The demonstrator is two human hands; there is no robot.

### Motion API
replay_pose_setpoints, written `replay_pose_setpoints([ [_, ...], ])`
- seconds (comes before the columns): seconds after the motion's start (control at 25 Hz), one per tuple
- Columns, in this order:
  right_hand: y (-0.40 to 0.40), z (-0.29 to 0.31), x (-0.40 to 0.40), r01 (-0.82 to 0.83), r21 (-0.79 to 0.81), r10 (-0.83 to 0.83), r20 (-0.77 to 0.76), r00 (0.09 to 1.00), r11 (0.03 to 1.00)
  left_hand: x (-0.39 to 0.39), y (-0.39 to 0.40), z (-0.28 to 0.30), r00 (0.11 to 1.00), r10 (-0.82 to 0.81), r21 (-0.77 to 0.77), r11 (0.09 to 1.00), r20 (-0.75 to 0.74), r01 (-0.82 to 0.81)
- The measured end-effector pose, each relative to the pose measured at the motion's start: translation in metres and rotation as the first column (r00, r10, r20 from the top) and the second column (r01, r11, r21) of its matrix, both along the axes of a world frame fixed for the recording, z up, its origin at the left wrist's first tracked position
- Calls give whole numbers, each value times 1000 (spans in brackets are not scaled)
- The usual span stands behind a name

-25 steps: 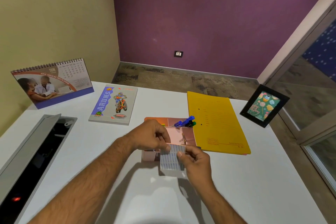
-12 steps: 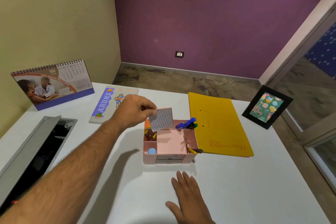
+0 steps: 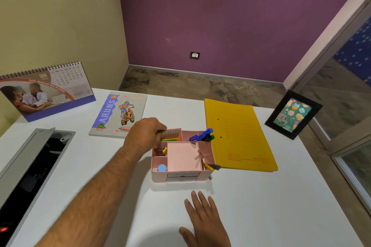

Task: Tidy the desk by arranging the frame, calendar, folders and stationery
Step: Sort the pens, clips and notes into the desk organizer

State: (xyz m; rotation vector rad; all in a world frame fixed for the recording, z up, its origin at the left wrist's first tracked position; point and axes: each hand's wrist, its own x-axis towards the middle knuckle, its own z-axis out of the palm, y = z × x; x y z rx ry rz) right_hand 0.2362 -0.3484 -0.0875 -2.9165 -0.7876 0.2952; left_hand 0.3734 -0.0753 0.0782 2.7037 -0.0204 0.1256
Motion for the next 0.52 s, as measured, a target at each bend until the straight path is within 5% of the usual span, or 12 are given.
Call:
replay_pose_setpoints([
  [0.32,2,2,2,5,21,-3,-57,998,1000,-6,-15,-23,972,74,100,994,-224,-52],
  [0.44,3,2,1,13,31,-11,-59,998,999,-8,-12,-37,977,151,-104,980,-150,-167],
  [0.52,0,3,-4,68,231,-63,-30,998,971,-17,-11,-45,964,247,-340,902,-94,-265],
])
